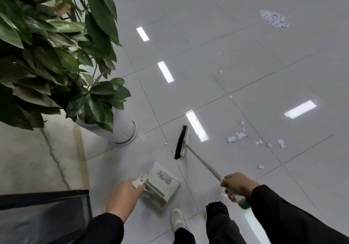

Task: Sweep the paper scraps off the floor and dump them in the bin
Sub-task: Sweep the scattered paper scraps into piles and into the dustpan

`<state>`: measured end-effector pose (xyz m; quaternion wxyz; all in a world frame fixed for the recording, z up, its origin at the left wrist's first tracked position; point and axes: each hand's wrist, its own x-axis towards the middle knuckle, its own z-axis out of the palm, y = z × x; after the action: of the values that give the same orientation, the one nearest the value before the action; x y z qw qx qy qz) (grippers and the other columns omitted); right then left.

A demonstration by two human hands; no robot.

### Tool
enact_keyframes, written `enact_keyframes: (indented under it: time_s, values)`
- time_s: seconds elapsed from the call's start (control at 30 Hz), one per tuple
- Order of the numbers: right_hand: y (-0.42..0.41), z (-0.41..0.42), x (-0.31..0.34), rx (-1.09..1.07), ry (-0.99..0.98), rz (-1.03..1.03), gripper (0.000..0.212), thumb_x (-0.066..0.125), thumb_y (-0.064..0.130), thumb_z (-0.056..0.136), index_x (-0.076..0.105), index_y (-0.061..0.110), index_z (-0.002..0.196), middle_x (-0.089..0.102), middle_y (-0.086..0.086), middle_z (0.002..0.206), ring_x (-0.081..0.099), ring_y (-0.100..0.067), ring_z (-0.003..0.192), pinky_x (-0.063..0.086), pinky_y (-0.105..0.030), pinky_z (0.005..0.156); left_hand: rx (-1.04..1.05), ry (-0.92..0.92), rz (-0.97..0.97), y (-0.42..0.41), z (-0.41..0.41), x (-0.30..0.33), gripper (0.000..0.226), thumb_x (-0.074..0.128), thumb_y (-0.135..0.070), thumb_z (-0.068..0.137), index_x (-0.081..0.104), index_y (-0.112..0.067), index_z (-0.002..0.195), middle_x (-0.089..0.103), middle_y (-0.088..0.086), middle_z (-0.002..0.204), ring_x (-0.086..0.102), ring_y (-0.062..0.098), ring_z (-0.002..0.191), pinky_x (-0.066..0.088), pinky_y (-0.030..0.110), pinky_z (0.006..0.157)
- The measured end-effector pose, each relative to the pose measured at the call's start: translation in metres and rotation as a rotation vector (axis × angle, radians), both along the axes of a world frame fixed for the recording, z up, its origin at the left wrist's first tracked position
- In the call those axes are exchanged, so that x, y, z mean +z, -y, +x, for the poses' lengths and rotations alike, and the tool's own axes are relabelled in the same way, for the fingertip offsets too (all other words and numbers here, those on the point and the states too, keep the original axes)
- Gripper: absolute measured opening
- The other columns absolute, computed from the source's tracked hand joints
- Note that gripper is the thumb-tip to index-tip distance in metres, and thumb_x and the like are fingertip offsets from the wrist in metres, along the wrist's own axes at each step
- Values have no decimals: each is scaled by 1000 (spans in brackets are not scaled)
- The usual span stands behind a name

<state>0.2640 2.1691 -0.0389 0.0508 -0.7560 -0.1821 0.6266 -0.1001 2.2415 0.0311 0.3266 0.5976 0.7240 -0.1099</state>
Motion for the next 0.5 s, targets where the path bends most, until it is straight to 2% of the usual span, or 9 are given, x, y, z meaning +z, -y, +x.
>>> enact_keyframes:
  time_s: [0.1,0.2,0.33,0.5]
  values:
    - [34,49,6,-148,78,-17,10,53,0,90,62,-5,92,53,-14,58,45,-21,42,38,-28,47,-95,20,8,-7,19,-7,39,62,-57,94,53,-27,70,56,-4,63,54,16,61,36,31,56]
    - [62,97,2,-330,109,-15,9,53,-2,92,61,-6,94,52,-15,59,44,-20,41,38,-25,43,-158,52,66,-15,42,-17,42,64,-59,91,57,-25,68,58,-2,60,58,18,61,44,32,59]
    - [104,158,-5,-596,149,-48,5,55,1,95,56,-3,92,51,-15,62,42,-19,39,38,-20,40,-216,51,108,-25,80,-29,51,51,-76,88,62,-28,71,61,-3,59,60,19,61,51,32,62]
    - [156,219,10,-692,190,-68,7,57,3,95,54,-3,94,54,-15,55,44,-22,41,39,-24,44,-335,68,131,-28,146,-18,42,48,-67,95,59,-34,72,62,-3,63,58,17,62,44,31,57]
